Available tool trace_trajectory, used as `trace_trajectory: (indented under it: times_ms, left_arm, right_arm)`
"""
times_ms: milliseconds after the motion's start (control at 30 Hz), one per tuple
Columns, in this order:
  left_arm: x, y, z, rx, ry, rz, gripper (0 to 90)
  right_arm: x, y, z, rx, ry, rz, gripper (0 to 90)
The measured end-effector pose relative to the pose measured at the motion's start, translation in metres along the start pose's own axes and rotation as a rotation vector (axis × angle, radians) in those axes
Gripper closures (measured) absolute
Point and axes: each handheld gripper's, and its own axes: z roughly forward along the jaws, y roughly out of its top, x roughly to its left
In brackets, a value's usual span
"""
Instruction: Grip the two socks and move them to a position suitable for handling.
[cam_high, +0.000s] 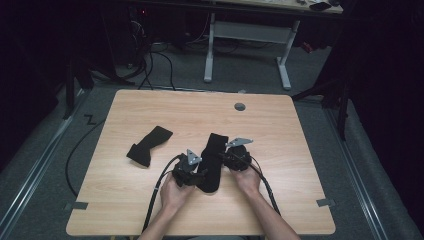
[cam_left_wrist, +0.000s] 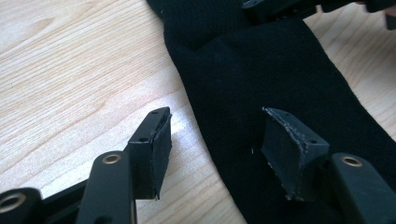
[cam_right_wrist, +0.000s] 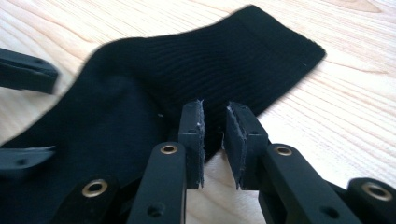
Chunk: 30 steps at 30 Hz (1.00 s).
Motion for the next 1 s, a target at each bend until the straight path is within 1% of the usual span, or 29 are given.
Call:
trace_trajectory:
  times_ms: [67, 133, 200, 233, 300, 333, 367, 400, 433, 500, 533, 600, 633, 667, 700, 733, 767, 800, 833, 867, 900, 933, 967, 1000]
  left_arm:
    - [0.0, -0.001, -0.001, -0.004, -0.003, -0.003, 42.3]
    - [0.0, -0.001, -0.001, -0.002, -0.004, -0.003, 42.2]
    - [0.0, -0.001, -0.001, -0.002, -0.003, -0.002, 42.2]
    - [0.0, -0.001, -0.001, -0.003, -0.003, -0.002, 42.2]
    - [0.0, -0.002, -0.001, -0.005, -0.003, -0.002, 42.0]
    - [0.0, -0.002, -0.001, -0.006, -0.003, -0.002, 42.0]
    - [0.0, -0.002, -0.001, -0.006, -0.004, -0.002, 41.9]
    - [0.0, -0.002, -0.001, -0.007, -0.004, -0.003, 41.8]
    - [0.0, -0.002, -0.001, -0.008, -0.004, -0.003, 41.7]
    - [0.0, -0.002, 0.0, -0.011, -0.005, -0.002, 41.6]
    - [0.0, -0.002, 0.0, -0.012, -0.005, -0.002, 41.6]
    - [0.0, -0.002, 0.0, -0.013, -0.005, -0.002, 41.5]
    - [0.0, -0.002, 0.0, -0.014, -0.006, -0.003, 41.5]
    - [0.0, -0.002, 0.0, -0.014, -0.006, -0.003, 41.4]
    - [0.001, -0.002, 0.0, -0.013, -0.007, 0.0, 41.4]
    - [0.0, -0.002, -0.001, -0.011, -0.006, -0.005, 41.4]
    - [0.0, -0.002, -0.002, -0.003, -0.007, -0.004, 41.6]
    - [0.0, -0.002, -0.002, -0.003, -0.007, -0.004, 41.7]
    - [0.0, -0.001, -0.003, 0.008, 0.001, 0.005, 41.6]
    - [0.0, -0.001, -0.003, 0.008, 0.001, 0.005, 41.6]
    - [0.001, -0.002, -0.002, 0.003, -0.006, -0.008, 41.4]
    - [0.001, -0.002, -0.002, 0.003, -0.006, -0.008, 41.5]
    - [0.002, -0.001, -0.001, -0.002, -0.003, -0.015, 41.5]
    - [0.002, -0.001, -0.001, 0.0, -0.003, -0.014, 41.5]
  right_arm:
    - [-0.003, 0.0, 0.002, 0.001, -0.004, 0.008, 76.8]
    - [-0.007, 0.003, 0.004, 0.003, -0.016, 0.026, 76.8]
    - [-0.01, 0.007, 0.007, 0.013, -0.039, 0.018, 76.8]
    - [-0.011, 0.01, 0.009, 0.016, -0.062, 0.009, 76.3]
    - [-0.012, 0.011, 0.01, 0.012, -0.068, 0.011, 75.9]
    - [-0.015, 0.012, 0.01, 0.012, -0.072, 0.025, 74.8]
    - [-0.015, 0.012, 0.006, -0.003, -0.06, 0.043, 72.6]
    - [-0.014, 0.012, 0.003, -0.014, -0.048, 0.046, 71.9]
    - [-0.01, 0.01, -0.003, -0.033, -0.029, 0.035, 71.1]
    - [-0.003, 0.009, -0.011, -0.037, -0.011, 0.007, 70.4]
    - [0.001, 0.008, -0.013, -0.037, 0.001, -0.007, 70.2]
    - [0.006, 0.008, -0.014, -0.024, 0.016, -0.018, 69.5]
    - [0.007, 0.007, -0.012, -0.017, 0.016, -0.027, 69.0]
    - [0.007, 0.007, -0.012, -0.017, 0.016, -0.027, 69.0]
    - [0.007, 0.007, -0.008, -0.004, 0.013, -0.024, 68.3]
    - [0.001, 0.007, 0.003, 0.033, -0.008, -0.009, 66.0]
    - [-0.002, 0.007, 0.005, 0.028, -0.01, 0.0, 65.9]
    - [-0.002, 0.007, 0.005, 0.028, -0.01, 0.0, 65.9]
    - [-0.009, 0.011, 0.009, 0.016, -0.031, 0.034, 65.0]
    - [-0.009, 0.011, 0.009, 0.016, -0.031, 0.034, 65.0]
    - [-0.01, 0.013, 0.007, 0.008, -0.039, 0.033, 64.4]
    - [-0.01, 0.013, 0.007, 0.008, -0.039, 0.033, 64.4]
    - [-0.01, 0.013, 0.004, -0.004, -0.031, 0.035, 64.3]
    - [-0.005, 0.011, -0.005, -0.036, -0.004, 0.033, 63.8]
